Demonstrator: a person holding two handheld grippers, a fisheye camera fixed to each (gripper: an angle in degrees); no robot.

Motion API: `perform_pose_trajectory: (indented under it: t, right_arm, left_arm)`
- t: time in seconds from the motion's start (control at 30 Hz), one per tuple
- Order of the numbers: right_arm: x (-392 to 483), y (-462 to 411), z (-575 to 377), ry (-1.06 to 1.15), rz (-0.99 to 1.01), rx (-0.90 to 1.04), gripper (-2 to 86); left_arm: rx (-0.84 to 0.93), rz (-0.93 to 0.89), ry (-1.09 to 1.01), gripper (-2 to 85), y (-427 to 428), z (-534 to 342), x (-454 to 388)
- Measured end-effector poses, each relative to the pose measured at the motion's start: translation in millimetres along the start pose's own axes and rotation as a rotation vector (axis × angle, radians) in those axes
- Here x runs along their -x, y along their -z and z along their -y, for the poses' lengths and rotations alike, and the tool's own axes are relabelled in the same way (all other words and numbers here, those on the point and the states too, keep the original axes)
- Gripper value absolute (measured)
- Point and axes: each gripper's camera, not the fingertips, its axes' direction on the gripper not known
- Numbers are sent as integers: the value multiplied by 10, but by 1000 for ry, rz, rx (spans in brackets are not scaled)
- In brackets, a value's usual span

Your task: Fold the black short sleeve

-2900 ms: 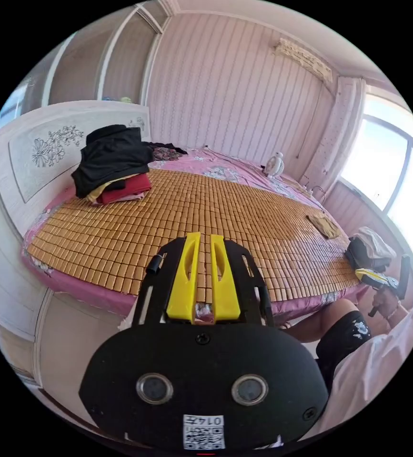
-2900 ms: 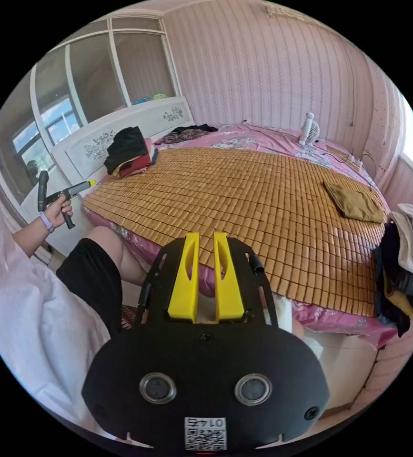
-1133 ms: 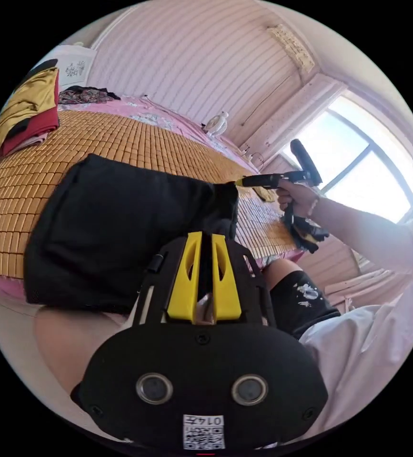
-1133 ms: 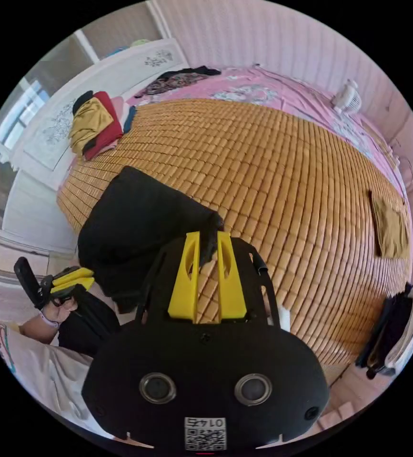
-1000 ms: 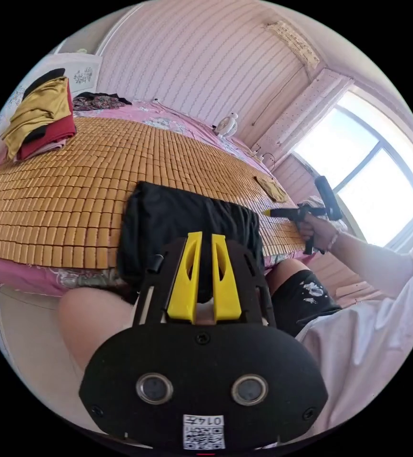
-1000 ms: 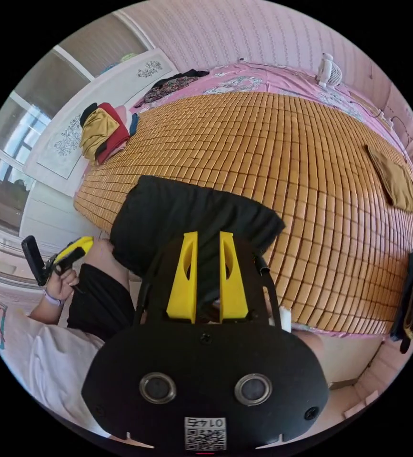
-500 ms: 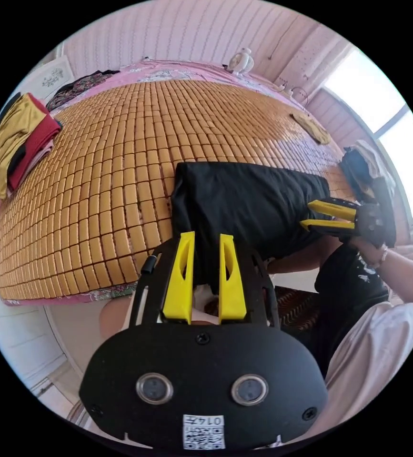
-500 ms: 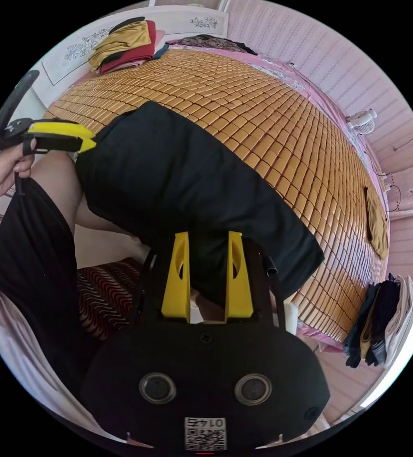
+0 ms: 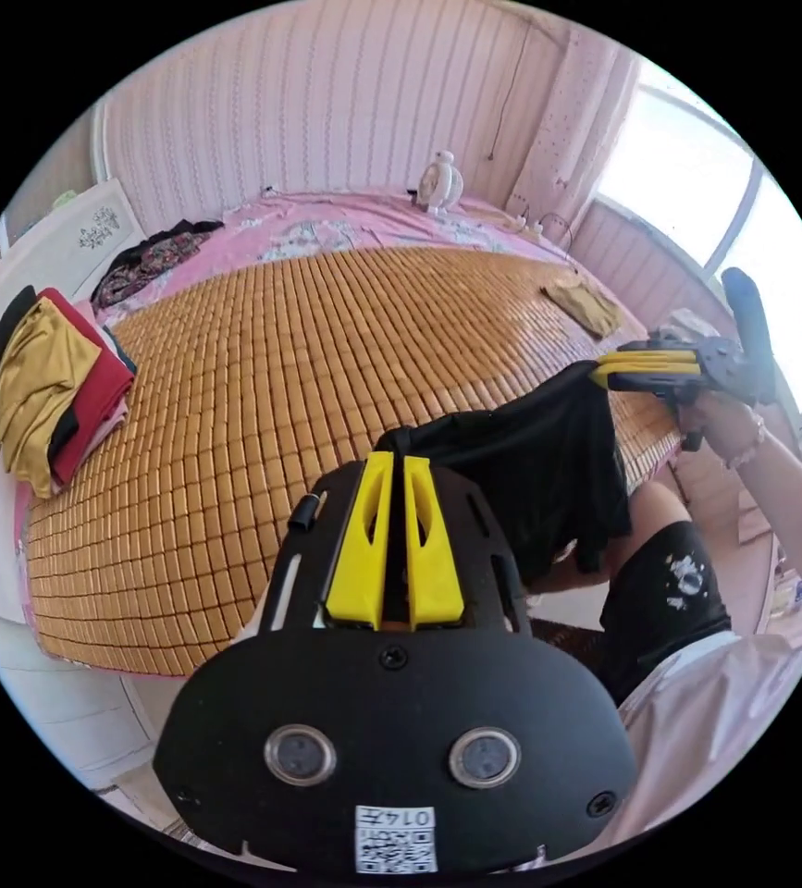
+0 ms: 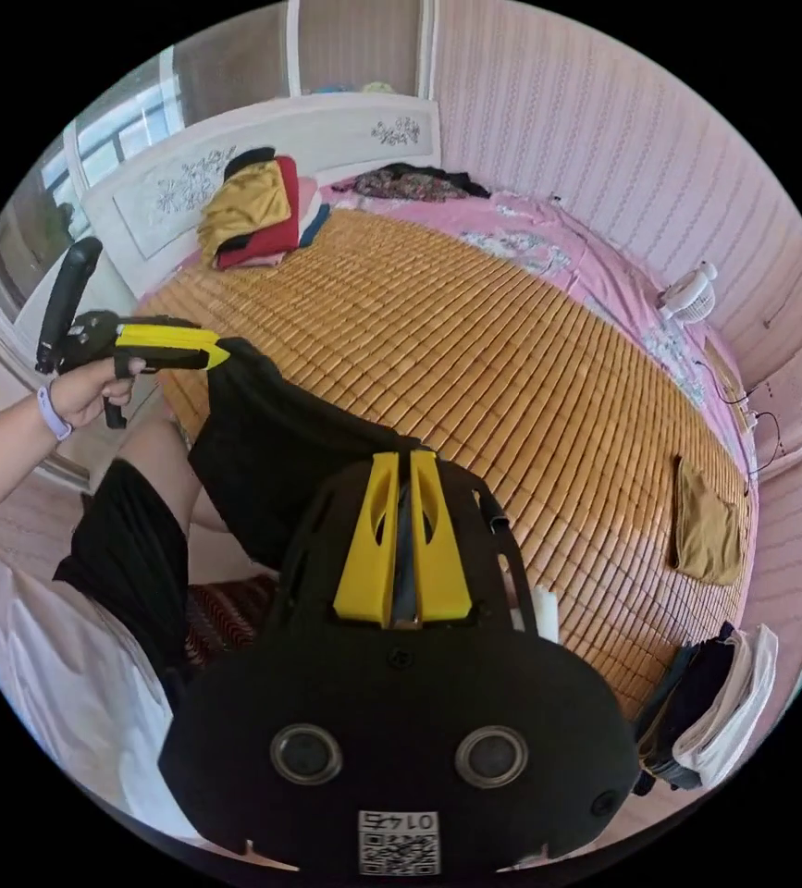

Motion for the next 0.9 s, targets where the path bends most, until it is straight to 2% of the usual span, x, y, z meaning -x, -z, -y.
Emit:
perform_pose_trajectory:
  t: [0.1,0.23,0.43,0.6,0.7,0.8,0.9]
  right_arm:
    - [-417,255,146,-169,7,-158,71]
    - [-599,25,-252,-328,1,-131,102]
    - [-303,-837,-1199,-370,73,54,109]
    - [-269,-1081,-1383,-496,56,17,116]
    - [-129,-1234,-1255,-426,-49,49,104]
    - [93,-1557,-1135,-270,-72,204,11]
    - [232,-1492,-1206,-166,-176,182,-3]
  left_arm:
    - [-132,35,97,58,186,293,182]
    - [-15,145,215,69,-21,232,441]
    - [151,119,290,81,-485,-270,604]
    - [208,60,273,103,-773,-286,566]
    - [232,24,292,95,-929,-235,534]
    - [232,124,275,45,-966,-214,458]
    - [272,131,234,7,-924,-171,457]
